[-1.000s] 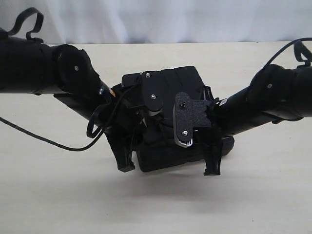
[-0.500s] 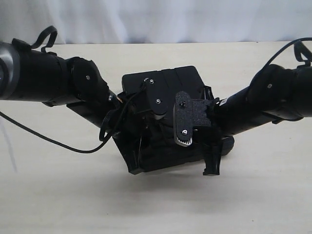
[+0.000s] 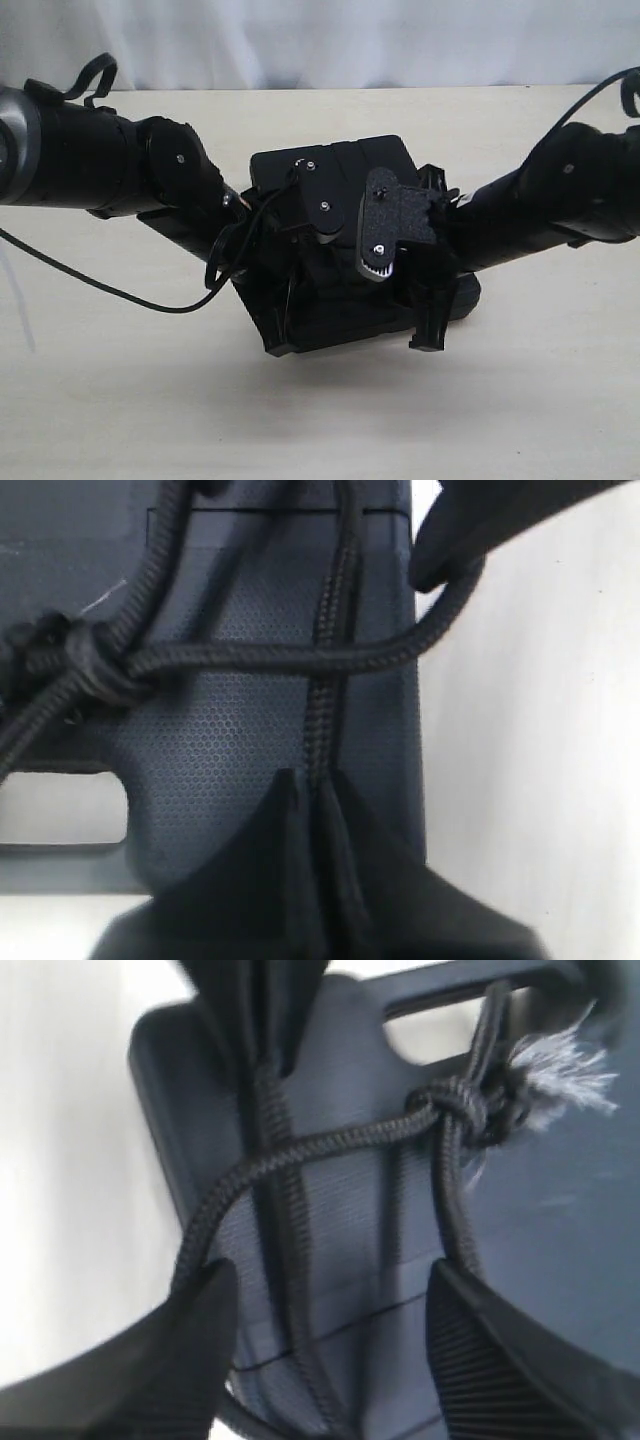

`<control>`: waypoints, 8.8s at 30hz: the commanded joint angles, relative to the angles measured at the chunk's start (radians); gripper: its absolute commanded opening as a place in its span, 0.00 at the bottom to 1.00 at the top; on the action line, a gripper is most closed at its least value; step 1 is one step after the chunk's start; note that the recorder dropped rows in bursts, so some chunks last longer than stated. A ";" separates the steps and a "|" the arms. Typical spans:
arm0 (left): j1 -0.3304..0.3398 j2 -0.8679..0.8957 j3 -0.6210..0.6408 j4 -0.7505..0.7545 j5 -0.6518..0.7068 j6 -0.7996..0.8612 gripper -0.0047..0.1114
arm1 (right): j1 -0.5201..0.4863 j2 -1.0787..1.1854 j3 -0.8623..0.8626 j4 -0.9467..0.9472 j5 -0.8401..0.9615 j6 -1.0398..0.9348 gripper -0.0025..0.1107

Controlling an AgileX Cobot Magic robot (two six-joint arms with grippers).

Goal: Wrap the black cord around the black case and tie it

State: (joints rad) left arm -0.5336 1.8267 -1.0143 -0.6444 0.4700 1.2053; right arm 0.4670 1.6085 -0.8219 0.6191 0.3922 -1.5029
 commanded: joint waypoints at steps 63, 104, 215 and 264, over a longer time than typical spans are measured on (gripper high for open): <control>0.138 -0.402 -0.222 0.029 -0.174 -0.186 0.04 | -0.231 0.060 -0.482 0.219 0.409 0.592 0.41; 0.138 -0.402 -0.222 0.065 -0.117 -0.186 0.15 | -0.141 0.063 -0.478 0.531 0.207 -0.103 0.06; 0.498 0.172 -0.175 0.215 -0.020 -1.101 0.04 | -0.921 0.148 -0.219 0.464 -0.084 0.602 0.06; 0.498 -0.923 0.218 0.570 0.226 -1.187 0.04 | -0.376 -0.501 -0.072 -0.691 0.485 1.451 0.06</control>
State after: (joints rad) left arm -0.0356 1.0365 -0.8623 -0.0731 0.7073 0.0265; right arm 0.0547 1.1932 -0.9663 -0.0599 0.9191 -0.0604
